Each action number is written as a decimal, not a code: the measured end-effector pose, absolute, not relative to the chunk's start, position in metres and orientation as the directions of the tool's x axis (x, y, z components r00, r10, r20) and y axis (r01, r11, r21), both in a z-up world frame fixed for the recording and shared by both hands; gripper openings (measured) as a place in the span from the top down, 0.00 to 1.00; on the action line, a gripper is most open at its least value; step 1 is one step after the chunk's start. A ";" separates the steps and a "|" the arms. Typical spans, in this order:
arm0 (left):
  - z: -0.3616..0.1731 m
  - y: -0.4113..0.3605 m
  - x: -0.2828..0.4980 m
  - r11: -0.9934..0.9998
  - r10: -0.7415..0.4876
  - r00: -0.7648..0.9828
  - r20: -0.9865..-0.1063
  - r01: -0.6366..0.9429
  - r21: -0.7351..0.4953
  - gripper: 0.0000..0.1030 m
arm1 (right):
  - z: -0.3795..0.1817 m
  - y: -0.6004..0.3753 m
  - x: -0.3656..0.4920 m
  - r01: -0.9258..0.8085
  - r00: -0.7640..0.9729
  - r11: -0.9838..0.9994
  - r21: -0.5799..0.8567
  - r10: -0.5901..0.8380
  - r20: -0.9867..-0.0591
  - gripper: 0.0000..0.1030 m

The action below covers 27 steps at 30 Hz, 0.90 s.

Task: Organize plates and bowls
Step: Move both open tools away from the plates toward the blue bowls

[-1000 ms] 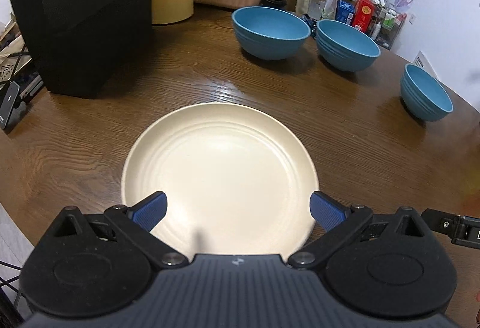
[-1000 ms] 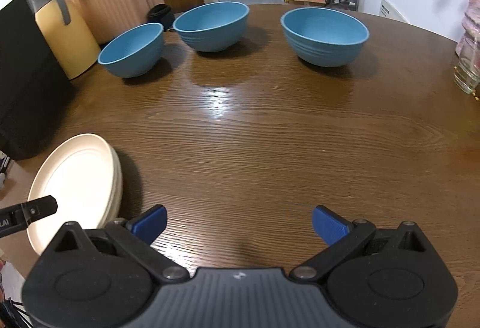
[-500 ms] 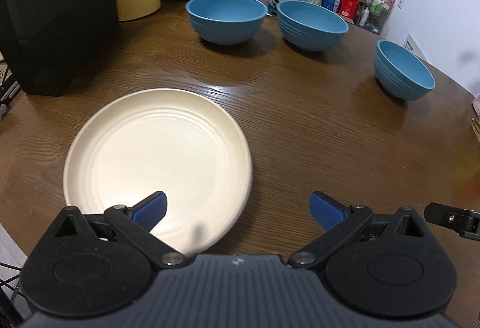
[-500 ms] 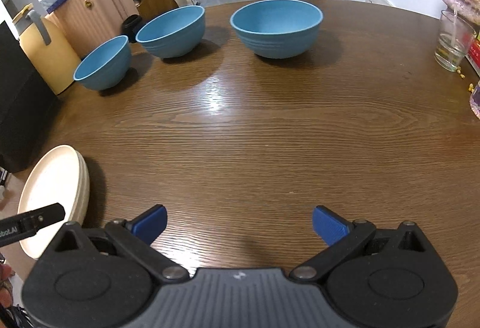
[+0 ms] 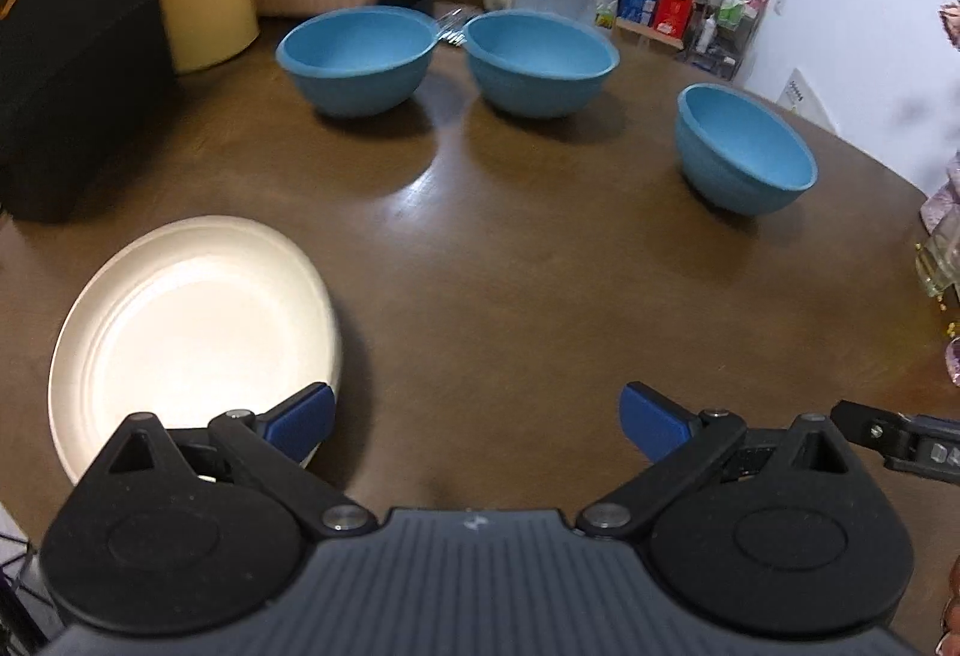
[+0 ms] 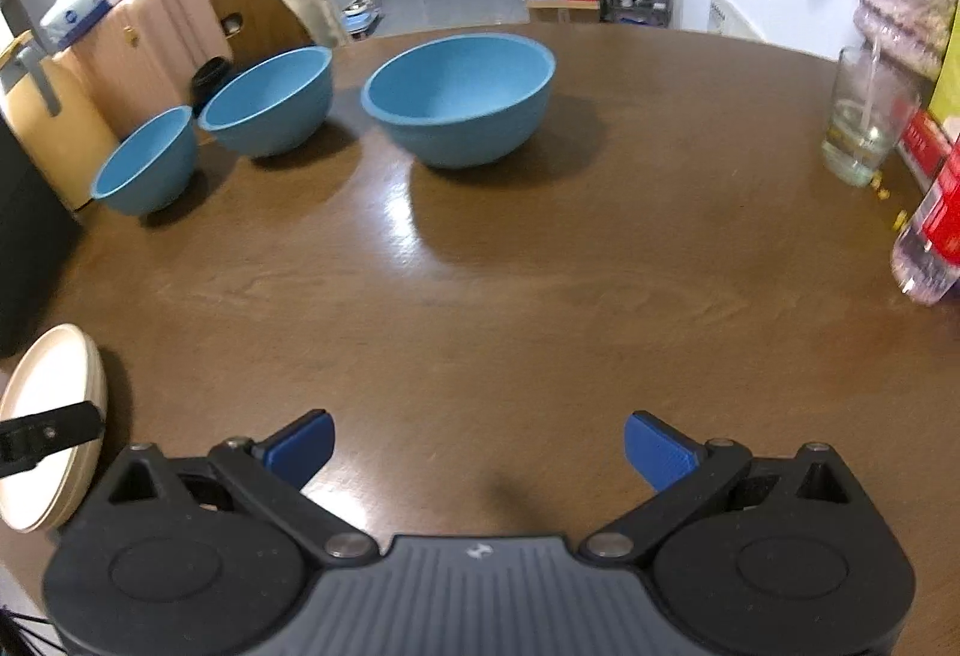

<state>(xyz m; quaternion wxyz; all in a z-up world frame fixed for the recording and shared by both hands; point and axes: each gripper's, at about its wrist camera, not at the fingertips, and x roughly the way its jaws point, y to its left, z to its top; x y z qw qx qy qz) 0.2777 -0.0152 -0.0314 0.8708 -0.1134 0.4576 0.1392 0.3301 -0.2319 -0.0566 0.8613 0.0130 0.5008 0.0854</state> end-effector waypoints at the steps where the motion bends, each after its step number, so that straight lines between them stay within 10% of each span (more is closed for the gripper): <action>1: -0.028 -0.019 0.282 0.938 0.140 0.548 -0.825 -0.339 -0.066 0.00 | -0.055 -0.232 0.336 -0.123 0.481 0.989 0.080 0.130 -0.867 0.00; 27: 0.027 -0.067 0.437 0.941 0.143 0.553 -0.821 -0.332 -0.060 0.00 | 0.020 -0.254 0.489 -0.126 0.516 0.990 0.069 0.125 -0.848 0.00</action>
